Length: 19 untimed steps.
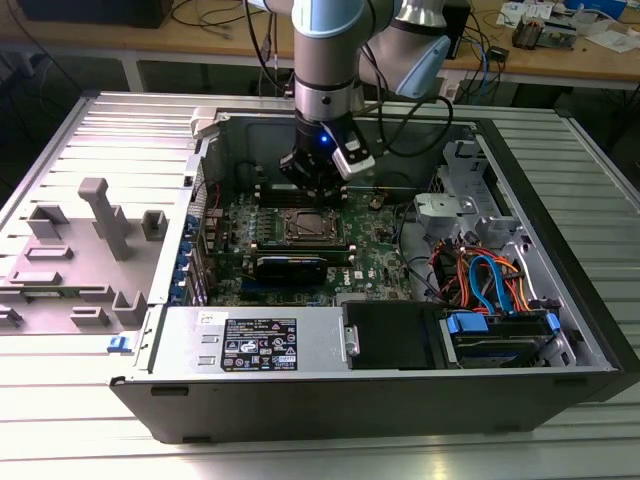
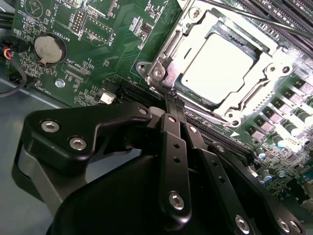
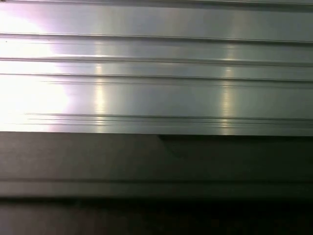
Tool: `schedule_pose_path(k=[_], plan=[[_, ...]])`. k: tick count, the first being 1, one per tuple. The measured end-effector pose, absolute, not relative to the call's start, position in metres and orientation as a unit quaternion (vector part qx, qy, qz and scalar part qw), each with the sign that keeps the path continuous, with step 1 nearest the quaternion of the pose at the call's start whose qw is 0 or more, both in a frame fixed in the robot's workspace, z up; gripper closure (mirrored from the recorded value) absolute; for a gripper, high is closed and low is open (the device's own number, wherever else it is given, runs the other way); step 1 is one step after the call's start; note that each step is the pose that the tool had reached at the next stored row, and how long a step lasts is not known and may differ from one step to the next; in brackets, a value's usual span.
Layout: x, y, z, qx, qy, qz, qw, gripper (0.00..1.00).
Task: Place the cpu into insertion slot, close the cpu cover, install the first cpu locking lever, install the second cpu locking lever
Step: 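Install the first cpu locking lever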
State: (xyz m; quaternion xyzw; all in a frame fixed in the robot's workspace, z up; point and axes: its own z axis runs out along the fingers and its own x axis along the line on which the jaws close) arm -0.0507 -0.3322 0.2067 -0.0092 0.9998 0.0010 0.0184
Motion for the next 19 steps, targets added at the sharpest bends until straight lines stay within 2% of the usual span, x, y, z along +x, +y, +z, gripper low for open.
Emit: schedule_pose_path(k=[19], plan=[[-0.0495,-0.3346,0.202,-0.009,1.0,0.001,0.018,0.89]])
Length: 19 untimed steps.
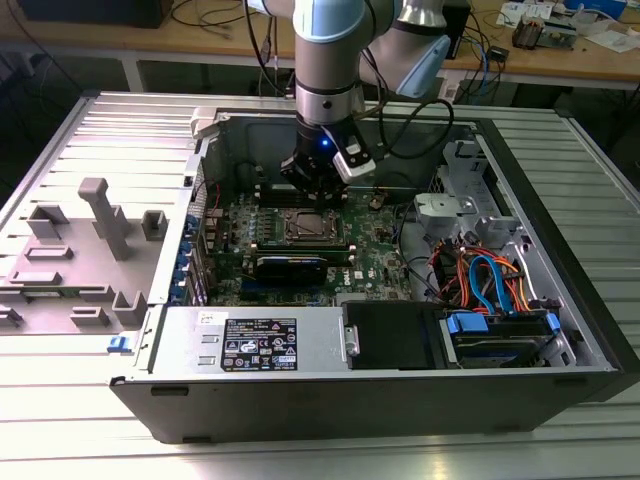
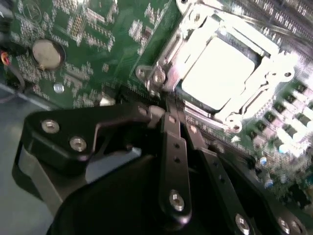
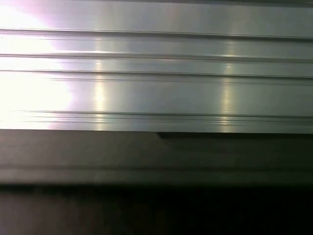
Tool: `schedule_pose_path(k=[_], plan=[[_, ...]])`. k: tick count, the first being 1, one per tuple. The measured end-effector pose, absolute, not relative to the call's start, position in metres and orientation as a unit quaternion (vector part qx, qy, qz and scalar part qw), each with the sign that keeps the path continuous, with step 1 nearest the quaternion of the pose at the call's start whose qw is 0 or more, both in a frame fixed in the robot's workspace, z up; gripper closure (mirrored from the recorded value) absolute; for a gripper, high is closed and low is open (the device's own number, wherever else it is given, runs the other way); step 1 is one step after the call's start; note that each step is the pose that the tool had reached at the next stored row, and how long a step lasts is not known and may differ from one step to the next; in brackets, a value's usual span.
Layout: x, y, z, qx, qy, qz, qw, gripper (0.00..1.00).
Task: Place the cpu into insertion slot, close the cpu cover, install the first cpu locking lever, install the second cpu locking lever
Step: 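Install the first cpu locking lever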
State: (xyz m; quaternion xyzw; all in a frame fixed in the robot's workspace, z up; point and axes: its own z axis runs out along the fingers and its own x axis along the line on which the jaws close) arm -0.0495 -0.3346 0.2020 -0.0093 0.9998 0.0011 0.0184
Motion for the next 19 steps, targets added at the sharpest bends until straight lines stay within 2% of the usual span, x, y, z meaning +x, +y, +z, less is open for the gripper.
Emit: schedule_pose_path(k=[19], plan=[[-0.0495,-0.3403,0.211,-0.009,1.0,0.001,0.018,0.89]])
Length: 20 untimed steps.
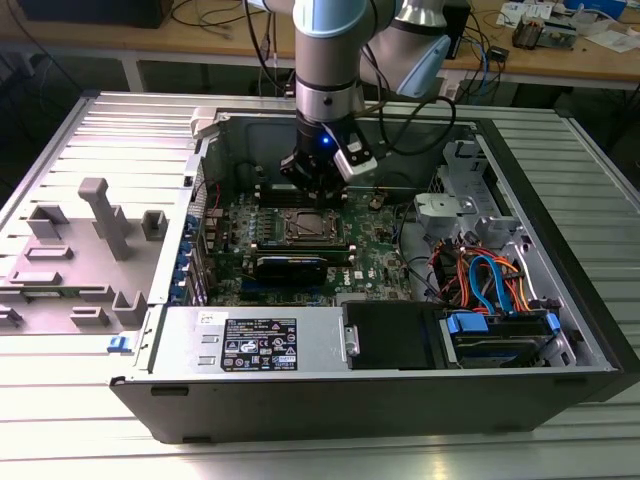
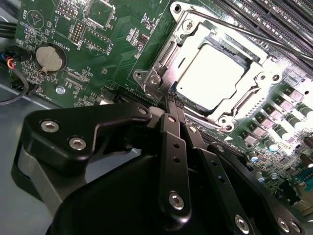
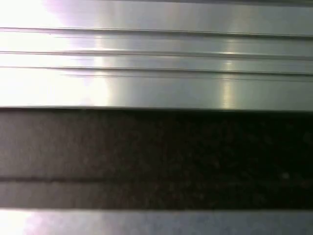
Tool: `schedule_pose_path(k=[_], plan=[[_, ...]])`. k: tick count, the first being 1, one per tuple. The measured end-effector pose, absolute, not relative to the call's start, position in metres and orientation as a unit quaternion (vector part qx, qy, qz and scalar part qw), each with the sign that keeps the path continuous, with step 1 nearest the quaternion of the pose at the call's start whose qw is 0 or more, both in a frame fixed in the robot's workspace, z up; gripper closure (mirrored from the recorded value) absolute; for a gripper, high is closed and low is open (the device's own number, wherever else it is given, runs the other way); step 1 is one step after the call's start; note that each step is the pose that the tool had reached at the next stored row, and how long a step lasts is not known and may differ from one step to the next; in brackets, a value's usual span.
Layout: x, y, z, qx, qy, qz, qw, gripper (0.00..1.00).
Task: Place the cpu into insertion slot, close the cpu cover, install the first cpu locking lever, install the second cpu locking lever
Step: 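Install the first cpu locking lever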
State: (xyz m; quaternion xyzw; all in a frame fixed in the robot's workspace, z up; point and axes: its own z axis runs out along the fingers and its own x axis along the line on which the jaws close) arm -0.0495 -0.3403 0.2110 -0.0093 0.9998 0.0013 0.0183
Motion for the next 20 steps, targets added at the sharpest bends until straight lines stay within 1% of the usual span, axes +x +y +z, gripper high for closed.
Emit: schedule_pose_path(k=[12,16,20], plan=[[-0.0496,-0.3439,0.2113,-0.009,1.0,0.001,0.018,0.89],[-0.0495,-0.3439,0.2193,-0.009,1.0,0.001,0.018,0.89],[-0.0495,-0.3485,0.2193,-0.009,1.0,0.001,0.018,0.89]])
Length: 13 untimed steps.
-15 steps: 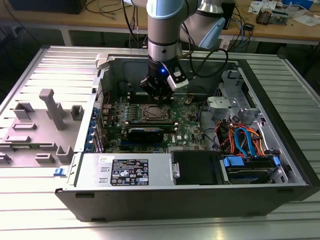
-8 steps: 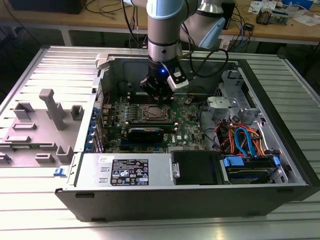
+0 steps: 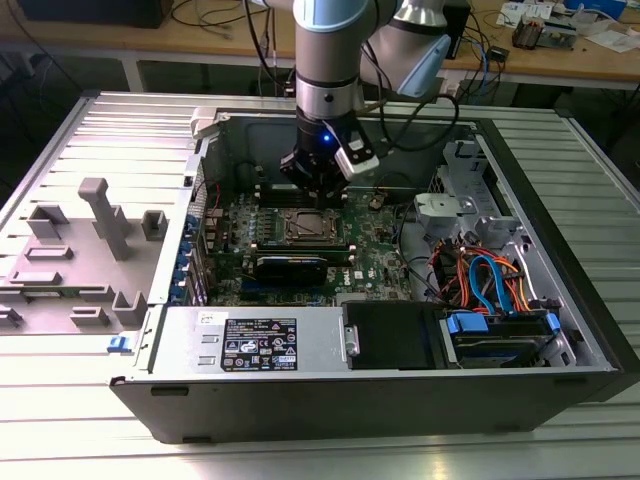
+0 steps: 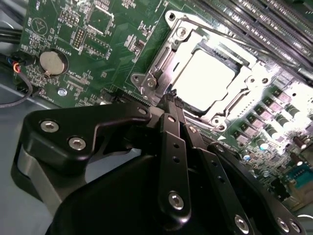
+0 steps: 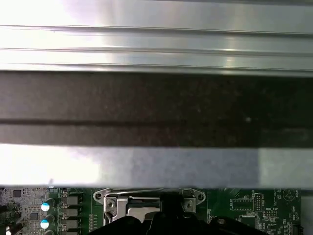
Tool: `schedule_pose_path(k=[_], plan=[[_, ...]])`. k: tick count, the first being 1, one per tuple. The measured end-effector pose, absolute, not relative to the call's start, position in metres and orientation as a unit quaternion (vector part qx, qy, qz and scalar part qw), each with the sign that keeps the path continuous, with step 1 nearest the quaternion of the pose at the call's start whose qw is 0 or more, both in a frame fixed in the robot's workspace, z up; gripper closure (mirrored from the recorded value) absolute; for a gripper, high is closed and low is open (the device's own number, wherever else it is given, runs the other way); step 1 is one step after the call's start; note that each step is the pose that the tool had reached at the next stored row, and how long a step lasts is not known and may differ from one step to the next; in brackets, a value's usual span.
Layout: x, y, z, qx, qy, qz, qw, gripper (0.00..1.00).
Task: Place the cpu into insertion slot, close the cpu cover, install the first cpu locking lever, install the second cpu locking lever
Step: 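Install the first cpu locking lever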
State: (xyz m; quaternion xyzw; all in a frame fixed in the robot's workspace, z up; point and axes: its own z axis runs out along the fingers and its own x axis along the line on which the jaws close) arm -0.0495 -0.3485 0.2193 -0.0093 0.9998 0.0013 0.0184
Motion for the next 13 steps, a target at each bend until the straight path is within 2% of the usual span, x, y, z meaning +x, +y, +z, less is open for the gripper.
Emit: schedule_pose_path(k=[13], plan=[[-0.0495,-0.3551,0.2261,-0.009,1.0,0.001,0.018,0.89]])
